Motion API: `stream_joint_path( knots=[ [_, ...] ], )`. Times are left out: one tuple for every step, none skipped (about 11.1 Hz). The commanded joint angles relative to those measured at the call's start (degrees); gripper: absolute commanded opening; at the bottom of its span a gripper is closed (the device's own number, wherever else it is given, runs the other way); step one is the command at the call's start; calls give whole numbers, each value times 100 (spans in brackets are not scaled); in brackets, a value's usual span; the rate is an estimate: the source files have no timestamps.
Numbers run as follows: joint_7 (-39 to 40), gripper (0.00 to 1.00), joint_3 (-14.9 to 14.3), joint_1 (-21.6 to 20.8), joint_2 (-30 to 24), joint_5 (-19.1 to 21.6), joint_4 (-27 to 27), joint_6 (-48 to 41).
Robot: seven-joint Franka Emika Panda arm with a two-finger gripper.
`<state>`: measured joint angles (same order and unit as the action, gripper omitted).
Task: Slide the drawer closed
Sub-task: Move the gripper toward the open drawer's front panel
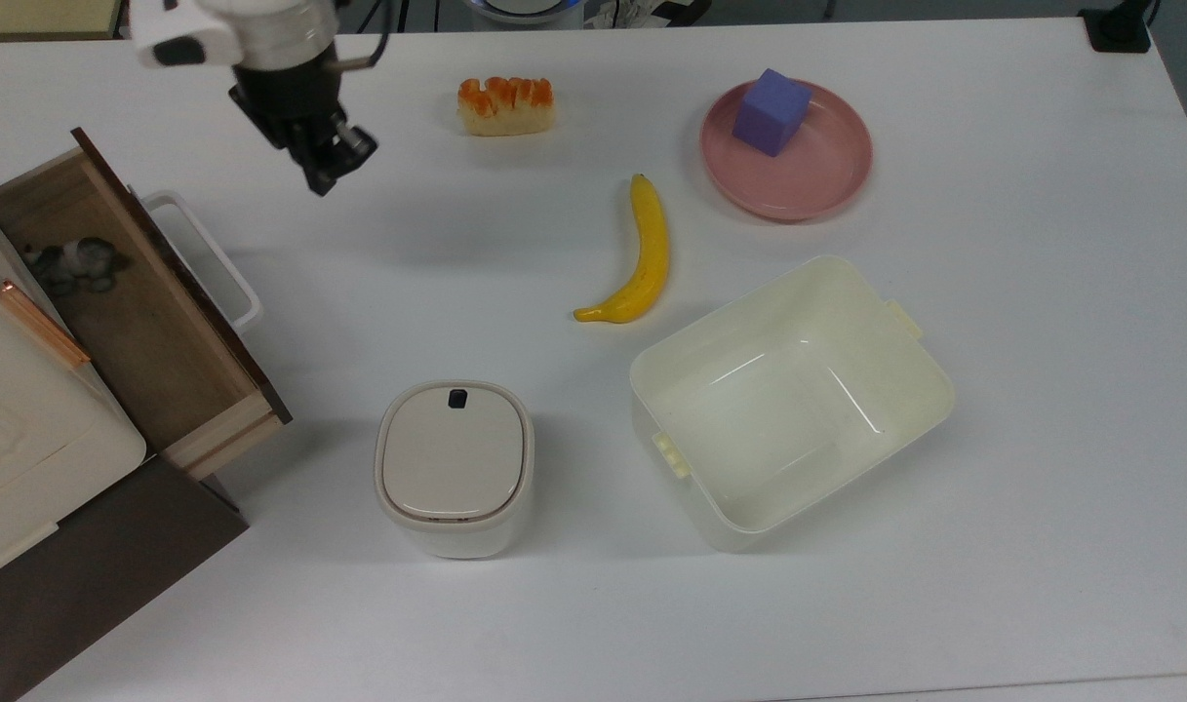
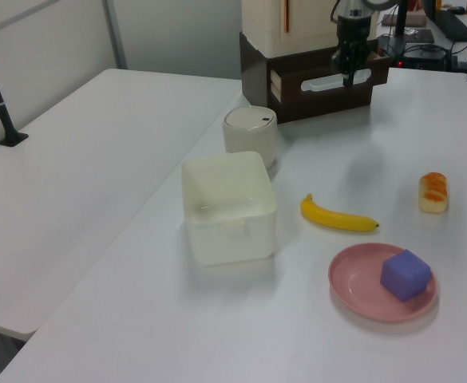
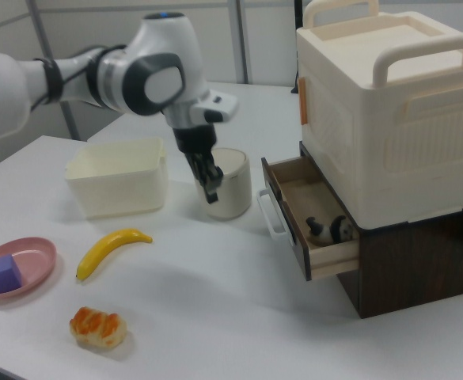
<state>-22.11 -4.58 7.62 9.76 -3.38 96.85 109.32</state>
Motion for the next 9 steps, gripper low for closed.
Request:
stream_joint_path(
  knots=[
    [-837, 0, -26, 239, 201, 119, 97, 405],
    [-1196, 0, -26, 344, 341, 66, 97, 598],
    [-1365, 0, -26, 362, 481, 22, 97, 739],
    [-1445, 0, -26, 415, 552, -4, 97, 888],
    [-1602, 0, -26, 502, 640, -13, 97, 1090],
    [-1708, 0, -34, 512, 710, -22, 89, 1187],
    [-1770, 0, -35, 564, 729, -22, 89, 1293],
    [-1867, 0, -35, 617, 781, -31, 89, 1407],
    [-1972, 0, -35, 644, 851, -118, 80, 1539]
  ],
)
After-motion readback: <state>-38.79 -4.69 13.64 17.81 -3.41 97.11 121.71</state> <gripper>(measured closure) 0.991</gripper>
